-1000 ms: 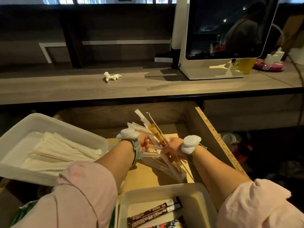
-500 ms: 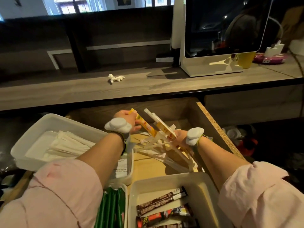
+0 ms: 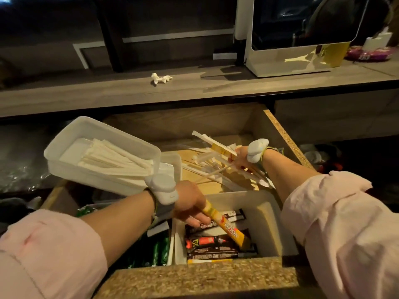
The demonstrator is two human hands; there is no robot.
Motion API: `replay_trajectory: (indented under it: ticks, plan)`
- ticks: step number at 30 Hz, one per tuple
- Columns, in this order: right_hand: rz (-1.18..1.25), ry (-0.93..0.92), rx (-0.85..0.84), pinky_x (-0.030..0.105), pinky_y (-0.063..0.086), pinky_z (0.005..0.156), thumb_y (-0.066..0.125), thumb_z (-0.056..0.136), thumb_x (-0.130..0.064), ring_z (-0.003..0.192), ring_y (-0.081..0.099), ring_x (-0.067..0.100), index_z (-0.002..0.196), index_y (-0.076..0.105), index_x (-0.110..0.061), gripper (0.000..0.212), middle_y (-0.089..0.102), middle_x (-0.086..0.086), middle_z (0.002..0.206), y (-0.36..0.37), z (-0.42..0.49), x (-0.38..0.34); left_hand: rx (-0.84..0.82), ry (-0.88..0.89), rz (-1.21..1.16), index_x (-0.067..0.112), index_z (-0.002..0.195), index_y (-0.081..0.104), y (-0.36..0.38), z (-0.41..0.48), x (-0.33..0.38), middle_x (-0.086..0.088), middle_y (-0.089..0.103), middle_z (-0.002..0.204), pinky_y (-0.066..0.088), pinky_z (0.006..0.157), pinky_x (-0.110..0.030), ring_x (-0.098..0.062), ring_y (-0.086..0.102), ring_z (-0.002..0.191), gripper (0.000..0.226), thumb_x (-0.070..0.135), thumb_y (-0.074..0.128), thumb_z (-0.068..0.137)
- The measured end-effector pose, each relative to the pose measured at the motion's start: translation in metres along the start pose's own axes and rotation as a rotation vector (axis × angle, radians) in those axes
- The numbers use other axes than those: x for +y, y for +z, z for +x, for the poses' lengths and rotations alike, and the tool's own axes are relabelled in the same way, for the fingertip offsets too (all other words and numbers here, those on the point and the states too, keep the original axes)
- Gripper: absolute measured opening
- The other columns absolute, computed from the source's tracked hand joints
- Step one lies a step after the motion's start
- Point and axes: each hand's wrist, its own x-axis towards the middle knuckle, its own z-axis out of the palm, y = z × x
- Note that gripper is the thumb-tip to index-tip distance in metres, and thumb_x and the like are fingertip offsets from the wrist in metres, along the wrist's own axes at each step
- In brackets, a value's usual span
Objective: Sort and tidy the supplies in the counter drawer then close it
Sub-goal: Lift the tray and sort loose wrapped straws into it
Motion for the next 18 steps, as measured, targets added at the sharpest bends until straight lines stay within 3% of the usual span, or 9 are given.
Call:
replay_trajectory:
  ticks: [2,4,5,8,11,14,18]
  plan:
    - [0.012,0.002,-0.022,0.027,0.045,0.068,0.046,0.093,-0.011,0.084,0.051,0.024,0.121,0.057,-0.002,0.031,0.060,0.014,0.100,0.000,-0.002,-0.001,0.071,0.018,0.359,0.006,0.099,0.059,0.003,-0.002,-0.004,-0.016,0.068,0.107,0.056,0.065,-0.030,-0.027,0.069,0.096,0.010,0.011,0.053,0.091]
    - [0.029,-0.011,-0.048,0.028,0.049,0.069,0.050,0.090,-0.011,0.084,0.056,0.025,0.118,0.059,-0.003,0.030,0.064,0.021,0.105,0.000,-0.001,-0.001,0.268,0.062,0.752,0.009,0.115,0.061,-0.003,-0.004,0.005,-0.008,0.066,0.108,0.054,0.076,-0.030,-0.023,0.066,0.095,0.027,0.023,0.055,0.092]
    - [0.040,-0.013,-0.052,0.028,0.051,0.071,0.052,0.088,-0.010,0.083,0.058,0.025,0.114,0.061,-0.004,0.028,0.065,0.022,0.106,-0.001,-0.001,-0.001,0.320,0.117,0.736,0.009,0.116,0.061,-0.007,-0.002,0.014,-0.006,0.065,0.101,0.054,0.069,-0.027,-0.020,0.064,0.084,0.029,0.026,0.053,0.093]
    - [0.087,-0.019,-0.054,0.029,0.050,0.073,0.055,0.091,-0.012,0.077,0.056,0.019,0.106,0.061,-0.006,0.017,0.059,0.014,0.098,-0.004,-0.006,-0.004,0.315,0.230,0.096,0.009,0.112,0.056,-0.025,0.010,0.046,-0.004,0.058,0.085,0.041,0.038,-0.014,-0.013,0.052,0.055,0.021,0.018,0.045,0.097]
    - [0.085,-0.015,-0.050,0.039,0.051,0.093,0.055,0.092,-0.017,0.086,0.053,0.021,0.117,0.061,-0.006,0.027,0.056,0.010,0.098,-0.004,-0.007,-0.004,0.363,0.268,-0.273,0.015,0.125,0.050,-0.032,0.037,0.060,-0.006,0.057,0.095,0.046,0.038,-0.016,-0.011,0.053,0.062,0.029,0.017,0.050,0.097]
    - [0.129,-0.004,-0.072,0.041,0.049,0.097,0.058,0.090,-0.022,0.089,0.055,0.024,0.114,0.061,-0.009,0.027,0.059,0.010,0.099,0.000,-0.001,0.001,0.312,0.243,-0.343,0.016,0.132,0.048,-0.031,0.062,0.063,-0.005,0.058,0.097,0.050,0.046,-0.021,-0.011,0.056,0.069,0.039,0.027,0.053,0.096]
    - [0.144,-0.027,-0.110,0.045,0.050,0.099,0.059,0.089,-0.022,0.094,0.058,0.026,0.116,0.062,-0.010,0.030,0.061,0.011,0.103,0.005,0.003,-0.002,0.323,0.256,-0.265,0.009,0.101,0.063,-0.036,0.072,0.065,-0.004,0.058,0.082,0.040,0.053,-0.024,-0.012,0.050,0.062,0.020,0.023,0.050,0.097]
